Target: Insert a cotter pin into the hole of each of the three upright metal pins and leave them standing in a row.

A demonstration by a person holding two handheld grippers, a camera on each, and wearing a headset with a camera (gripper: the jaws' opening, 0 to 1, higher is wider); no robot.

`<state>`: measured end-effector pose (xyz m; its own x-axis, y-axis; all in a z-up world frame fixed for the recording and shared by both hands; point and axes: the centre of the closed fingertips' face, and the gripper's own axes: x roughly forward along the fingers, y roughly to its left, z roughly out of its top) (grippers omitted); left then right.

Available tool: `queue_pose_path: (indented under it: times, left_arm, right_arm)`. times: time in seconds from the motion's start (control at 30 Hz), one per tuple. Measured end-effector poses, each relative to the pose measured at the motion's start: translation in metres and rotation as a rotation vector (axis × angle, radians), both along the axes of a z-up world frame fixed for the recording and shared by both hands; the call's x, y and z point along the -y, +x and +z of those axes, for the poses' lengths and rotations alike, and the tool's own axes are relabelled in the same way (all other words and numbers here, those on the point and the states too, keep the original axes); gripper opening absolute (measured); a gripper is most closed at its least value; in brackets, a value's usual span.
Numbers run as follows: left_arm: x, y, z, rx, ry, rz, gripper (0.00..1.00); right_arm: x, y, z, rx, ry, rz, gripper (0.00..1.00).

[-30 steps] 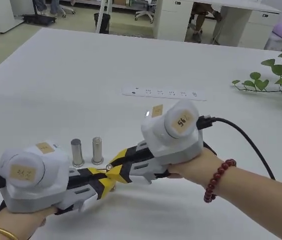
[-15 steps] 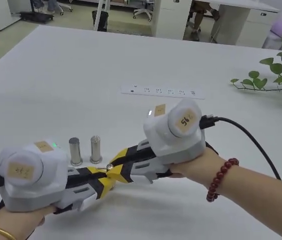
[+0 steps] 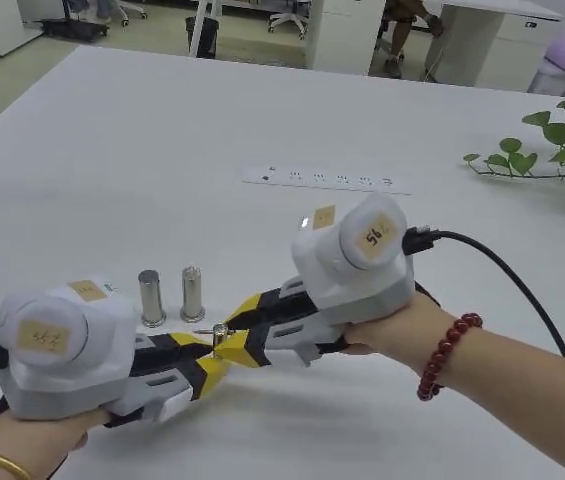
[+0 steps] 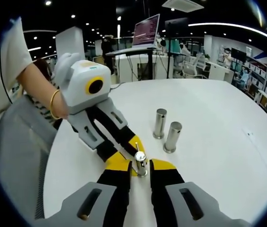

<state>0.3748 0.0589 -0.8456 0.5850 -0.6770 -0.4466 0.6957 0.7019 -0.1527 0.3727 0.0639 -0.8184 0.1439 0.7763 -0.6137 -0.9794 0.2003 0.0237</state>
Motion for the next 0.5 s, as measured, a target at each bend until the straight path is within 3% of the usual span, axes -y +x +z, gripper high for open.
queue_pose_path:
  times: [0.33, 0.5]
  left_arm:
    - [-0.003, -0.007, 0.003, 0.009, 0.008, 0.000, 0.25]
    - [-0.006, -0.010, 0.008, 0.019, -0.006, 0.006, 0.31]
  right_arm:
    - [-0.002, 0.002, 0.017, -0.055, 0.082, -0.052, 0.24]
    - [-0.007, 0.012, 0.033, -0.050, 0.141, -0.095, 0.25]
